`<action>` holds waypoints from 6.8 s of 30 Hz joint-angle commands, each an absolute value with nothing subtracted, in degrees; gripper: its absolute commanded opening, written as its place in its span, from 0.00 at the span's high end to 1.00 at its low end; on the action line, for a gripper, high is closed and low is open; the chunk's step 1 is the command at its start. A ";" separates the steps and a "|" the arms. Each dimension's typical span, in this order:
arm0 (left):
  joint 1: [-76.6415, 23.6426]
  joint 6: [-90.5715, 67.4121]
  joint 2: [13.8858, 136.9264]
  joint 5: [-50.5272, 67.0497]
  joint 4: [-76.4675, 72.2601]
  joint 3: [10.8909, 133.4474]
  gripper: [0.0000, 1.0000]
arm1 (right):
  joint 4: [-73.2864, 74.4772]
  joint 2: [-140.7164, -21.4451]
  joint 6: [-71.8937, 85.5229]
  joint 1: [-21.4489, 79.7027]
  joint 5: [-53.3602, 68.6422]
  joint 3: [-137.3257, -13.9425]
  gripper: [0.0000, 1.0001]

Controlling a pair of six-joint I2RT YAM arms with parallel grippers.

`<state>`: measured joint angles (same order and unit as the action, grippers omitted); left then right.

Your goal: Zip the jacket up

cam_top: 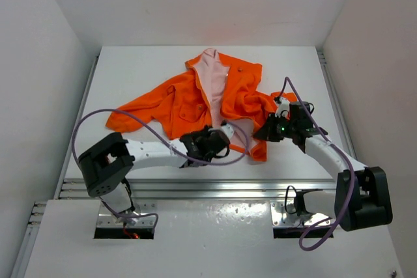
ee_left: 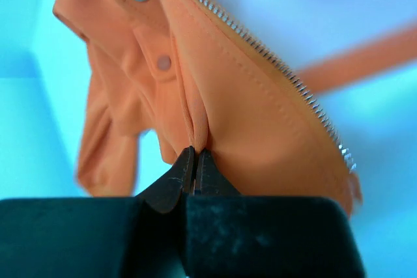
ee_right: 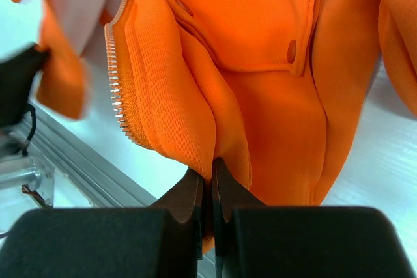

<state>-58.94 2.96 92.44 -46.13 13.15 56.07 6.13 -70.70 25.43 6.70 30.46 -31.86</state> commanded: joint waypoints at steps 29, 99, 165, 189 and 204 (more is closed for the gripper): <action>-30.51 -2.29 70.49 -10.47 16.44 47.38 1.00 | 2.90 -68.20 23.82 8.61 40.07 -33.22 1.00; -34.35 -12.74 77.34 1.06 16.35 48.78 0.34 | -22.24 -110.30 53.00 33.05 37.44 -56.07 1.00; -28.74 -5.18 91.84 7.93 19.86 52.29 0.38 | -12.30 -91.41 39.11 18.28 43.24 -43.51 1.00; -26.74 0.60 88.35 21.06 21.35 50.54 0.83 | -10.90 -89.39 33.69 16.88 49.63 -43.59 1.00; -22.94 -0.61 66.81 51.06 3.12 40.98 0.99 | -26.97 -82.62 37.75 24.60 58.97 -33.32 1.00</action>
<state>-23.20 3.49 69.84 43.42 13.50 44.10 -14.24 -83.88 31.29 23.83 57.32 -34.50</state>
